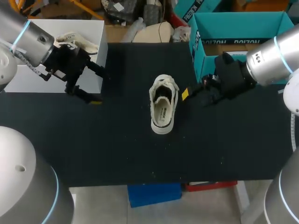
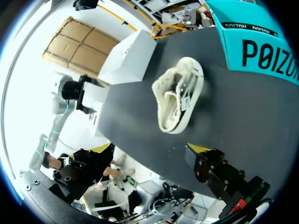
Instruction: Take the shoe out of the shoebox, open the shoe tongue, remove and reinsert the insole, then place the shoe into the shoebox
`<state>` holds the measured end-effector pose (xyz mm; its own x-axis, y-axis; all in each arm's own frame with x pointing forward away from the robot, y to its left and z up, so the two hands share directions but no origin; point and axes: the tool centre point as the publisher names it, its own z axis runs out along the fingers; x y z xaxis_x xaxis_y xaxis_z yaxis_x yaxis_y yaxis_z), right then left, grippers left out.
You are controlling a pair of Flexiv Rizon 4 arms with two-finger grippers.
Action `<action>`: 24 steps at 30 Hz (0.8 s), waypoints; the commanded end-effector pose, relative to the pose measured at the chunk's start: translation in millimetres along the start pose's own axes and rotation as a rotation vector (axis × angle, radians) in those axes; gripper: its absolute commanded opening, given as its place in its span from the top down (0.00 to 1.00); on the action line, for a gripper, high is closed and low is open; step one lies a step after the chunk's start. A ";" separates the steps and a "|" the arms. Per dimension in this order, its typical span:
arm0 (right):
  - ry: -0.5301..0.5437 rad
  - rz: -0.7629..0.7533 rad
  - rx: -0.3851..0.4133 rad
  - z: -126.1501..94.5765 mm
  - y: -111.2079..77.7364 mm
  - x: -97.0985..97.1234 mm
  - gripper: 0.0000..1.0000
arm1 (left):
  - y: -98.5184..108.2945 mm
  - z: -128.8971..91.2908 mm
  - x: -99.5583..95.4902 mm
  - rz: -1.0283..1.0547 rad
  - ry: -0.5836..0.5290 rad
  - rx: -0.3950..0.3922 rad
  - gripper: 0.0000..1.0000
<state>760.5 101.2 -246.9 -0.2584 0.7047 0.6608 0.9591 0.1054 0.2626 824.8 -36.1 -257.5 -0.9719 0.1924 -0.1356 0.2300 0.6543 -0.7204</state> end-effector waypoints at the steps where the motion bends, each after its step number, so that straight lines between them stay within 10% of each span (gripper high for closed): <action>1: -0.001 0.001 0.002 0.4 0.8 0.3 0.00 | 0.2 1.1 3.7 0.001 -0.045 -0.002 0.00; 18: -0.001 0.001 0.002 0.4 0.8 0.3 0.00 | 0.2 1.1 3.7 0.001 -0.045 -0.002 0.00; 24: -0.242 -0.014 0.107 19.9 48.4 14.0 0.00 | 0.2 1.1 3.7 0.001 -0.045 -0.002 0.00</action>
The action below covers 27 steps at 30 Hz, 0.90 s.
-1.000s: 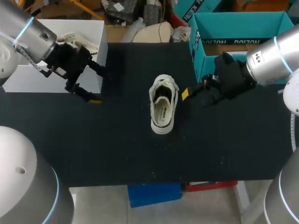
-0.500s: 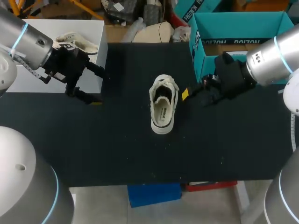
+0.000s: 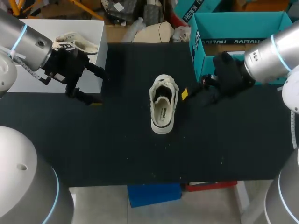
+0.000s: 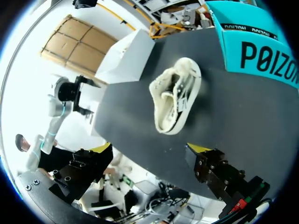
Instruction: Take the shoe out of the shoebox, open the shoe tongue, remove and reinsert the insole, then place the shoe into the shoebox
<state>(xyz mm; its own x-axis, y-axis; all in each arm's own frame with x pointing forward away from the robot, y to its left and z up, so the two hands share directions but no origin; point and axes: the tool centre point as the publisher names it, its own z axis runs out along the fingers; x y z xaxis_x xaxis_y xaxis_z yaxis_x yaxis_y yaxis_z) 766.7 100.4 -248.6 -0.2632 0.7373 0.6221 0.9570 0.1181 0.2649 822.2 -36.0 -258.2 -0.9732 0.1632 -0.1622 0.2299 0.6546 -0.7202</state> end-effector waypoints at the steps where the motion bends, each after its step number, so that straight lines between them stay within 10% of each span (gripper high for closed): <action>1: -0.221 -0.005 0.112 20.3 49.6 18.7 0.00 | 0.2 0.6 1.1 0.002 -0.005 -0.001 0.00; 7: -0.494 0.080 0.241 45.2 71.7 15.8 0.00 | 0.2 0.6 1.1 0.002 -0.005 -0.001 0.00; 27: -0.582 0.070 0.231 60.1 82.5 2.0 0.00 | 0.2 0.6 1.1 0.002 -0.005 -0.001 0.00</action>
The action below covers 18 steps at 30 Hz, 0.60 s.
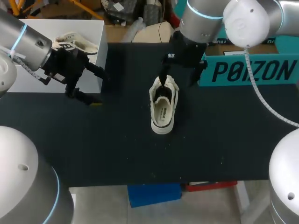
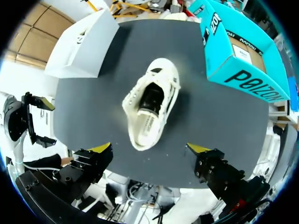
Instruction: Take the shoe out of the shoebox, open the shoe tongue, remove and reinsert the insole, then place the shoe into the shoebox
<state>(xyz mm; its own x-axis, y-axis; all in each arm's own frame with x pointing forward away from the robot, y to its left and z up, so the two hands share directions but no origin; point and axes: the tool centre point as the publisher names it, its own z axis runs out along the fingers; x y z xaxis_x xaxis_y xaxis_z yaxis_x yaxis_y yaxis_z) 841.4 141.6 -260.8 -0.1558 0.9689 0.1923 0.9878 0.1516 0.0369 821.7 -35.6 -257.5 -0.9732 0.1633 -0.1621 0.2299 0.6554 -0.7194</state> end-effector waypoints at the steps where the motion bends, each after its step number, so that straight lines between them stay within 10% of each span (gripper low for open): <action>1: -0.089 -0.004 0.000 13.9 15.1 5.9 0.00 | 0.5 1.3 0.6 0.002 -0.005 0.000 0.00; 4: -0.109 -0.015 -0.003 24.8 22.9 4.4 0.00 | 0.5 1.3 0.6 0.002 -0.005 0.000 0.00; 6: -0.115 -0.001 -0.012 33.5 25.9 -0.2 0.19 | 0.5 1.3 0.6 0.002 -0.005 0.000 0.00; 9: -0.114 0.008 -0.020 48.2 29.4 -7.8 0.00 | 0.5 1.3 0.6 0.002 -0.005 0.000 0.00; 18: -0.127 0.052 -0.019 84.3 35.9 -35.3 0.18 | 0.5 1.3 0.6 0.002 -0.005 0.000 0.00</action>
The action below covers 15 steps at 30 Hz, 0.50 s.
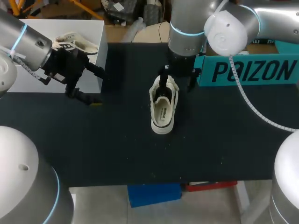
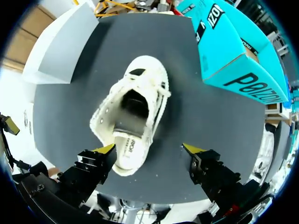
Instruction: Take the shoe out of the shoebox, open the shoe tongue, remove and reinsert the insole, then place the shoe into the shoebox
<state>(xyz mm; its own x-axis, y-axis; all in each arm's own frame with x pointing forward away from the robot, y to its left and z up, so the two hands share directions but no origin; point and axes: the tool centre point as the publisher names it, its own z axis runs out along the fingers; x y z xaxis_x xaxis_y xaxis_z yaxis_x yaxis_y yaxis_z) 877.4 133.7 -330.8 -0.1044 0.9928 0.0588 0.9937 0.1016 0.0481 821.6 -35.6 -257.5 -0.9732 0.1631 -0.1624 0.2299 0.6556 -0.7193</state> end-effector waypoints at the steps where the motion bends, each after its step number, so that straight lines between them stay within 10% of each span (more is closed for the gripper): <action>1: 0.009 0.005 -0.002 19.6 4.8 -7.3 0.21 | 0.6 1.3 0.6 0.002 -0.005 0.000 0.00; 15: -0.017 -0.018 0.050 70.1 22.4 -8.5 0.25 | 0.6 1.3 0.6 0.002 -0.005 0.000 0.00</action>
<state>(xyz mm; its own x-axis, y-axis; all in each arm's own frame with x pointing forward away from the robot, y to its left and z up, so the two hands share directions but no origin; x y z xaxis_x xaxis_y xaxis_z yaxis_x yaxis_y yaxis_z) 893.8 119.8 -384.0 -0.1210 0.9915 0.0486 0.9925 0.1202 0.0203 821.6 -35.6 -257.5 -0.9732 0.1631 -0.1623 0.2298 0.6555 -0.7194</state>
